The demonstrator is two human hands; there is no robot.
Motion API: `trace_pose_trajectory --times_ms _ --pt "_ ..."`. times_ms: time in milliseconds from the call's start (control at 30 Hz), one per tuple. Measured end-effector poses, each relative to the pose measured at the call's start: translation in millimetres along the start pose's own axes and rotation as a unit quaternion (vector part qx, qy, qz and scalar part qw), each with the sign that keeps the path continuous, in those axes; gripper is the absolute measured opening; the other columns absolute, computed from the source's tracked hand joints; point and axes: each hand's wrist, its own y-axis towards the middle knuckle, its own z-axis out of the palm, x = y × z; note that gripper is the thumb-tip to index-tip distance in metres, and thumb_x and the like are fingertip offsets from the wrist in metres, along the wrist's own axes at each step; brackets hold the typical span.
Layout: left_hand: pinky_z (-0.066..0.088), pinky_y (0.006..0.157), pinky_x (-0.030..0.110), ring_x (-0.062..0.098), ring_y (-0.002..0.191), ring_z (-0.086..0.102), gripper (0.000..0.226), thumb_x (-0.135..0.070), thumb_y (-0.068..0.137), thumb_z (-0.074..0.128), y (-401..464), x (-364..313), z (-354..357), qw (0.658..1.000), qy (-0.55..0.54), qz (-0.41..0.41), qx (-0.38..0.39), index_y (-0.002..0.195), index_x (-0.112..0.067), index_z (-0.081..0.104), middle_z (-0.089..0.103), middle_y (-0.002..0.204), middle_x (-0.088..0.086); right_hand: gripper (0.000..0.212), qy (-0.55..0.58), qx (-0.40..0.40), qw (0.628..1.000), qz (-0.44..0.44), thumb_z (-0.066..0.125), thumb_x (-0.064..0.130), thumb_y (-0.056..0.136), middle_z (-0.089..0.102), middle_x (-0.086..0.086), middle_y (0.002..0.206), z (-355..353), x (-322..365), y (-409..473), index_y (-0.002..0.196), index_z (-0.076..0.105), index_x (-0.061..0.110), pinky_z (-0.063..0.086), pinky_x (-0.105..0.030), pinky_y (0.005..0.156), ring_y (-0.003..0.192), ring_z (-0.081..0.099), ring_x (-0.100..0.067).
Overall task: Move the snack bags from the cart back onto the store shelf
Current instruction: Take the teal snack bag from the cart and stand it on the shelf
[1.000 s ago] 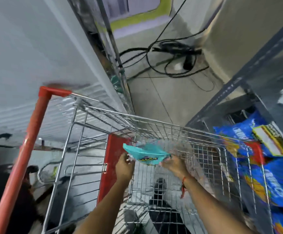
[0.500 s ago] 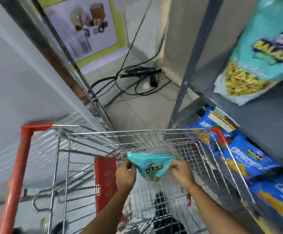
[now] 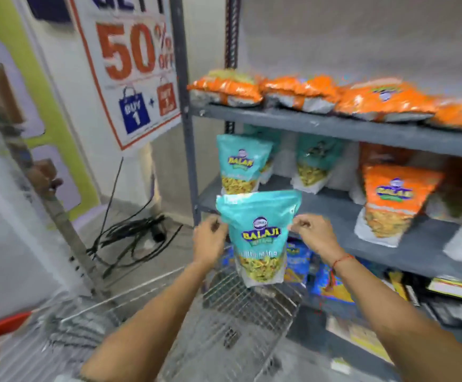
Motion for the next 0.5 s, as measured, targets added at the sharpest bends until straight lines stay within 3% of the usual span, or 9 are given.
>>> trace_pose_trajectory --times_ms 133,233,333,500 --pt "0.045 0.065 0.04 0.017 0.061 0.048 0.024 -0.031 0.071 0.054 36.0 -101.7 -0.2 0.996 -0.018 0.09 0.015 0.061 -0.008 0.056 0.064 0.064 0.018 0.02 0.004 -0.08 0.996 -0.03 0.072 0.013 0.076 0.061 0.0 0.061 -84.7 48.2 5.0 0.06 0.063 0.02 0.039 -0.018 0.058 0.062 0.05 -0.009" --pt "0.042 0.06 0.033 0.017 0.061 0.053 0.024 -0.032 0.071 0.057 53.0 -172.1 1.0 0.99 -0.024 0.138 0.033 0.058 -0.012 0.06 0.061 0.055 0.003 0.026 0.035 -0.148 0.987 -0.044 0.073 0.014 0.074 0.061 0.006 0.058 -138.5 76.2 5.4 0.053 0.061 0.022 0.037 -0.012 0.053 0.06 0.051 -0.006" --pt "0.046 0.063 0.034 0.021 0.064 0.059 0.021 -0.027 0.074 0.061 61.1 -222.7 5.7 0.984 -0.043 0.166 0.041 0.058 -0.013 0.063 0.068 0.062 0.007 0.027 0.065 -0.184 0.98 -0.048 0.071 0.014 0.075 0.066 0.0 0.068 -176.0 94.2 5.3 0.052 0.061 0.023 0.042 -0.03 0.067 0.068 0.056 -0.011" --pt "0.043 0.065 0.034 0.022 0.066 0.058 0.022 -0.028 0.076 0.06 63.2 -251.5 18.8 0.984 -0.029 0.169 0.037 0.061 -0.014 0.066 0.068 0.064 0.005 0.02 0.11 -0.189 0.975 -0.046 0.067 0.013 0.079 0.068 -0.012 0.074 -200.5 98.8 4.5 0.059 0.063 0.011 0.044 -0.038 0.07 0.072 0.057 -0.022"
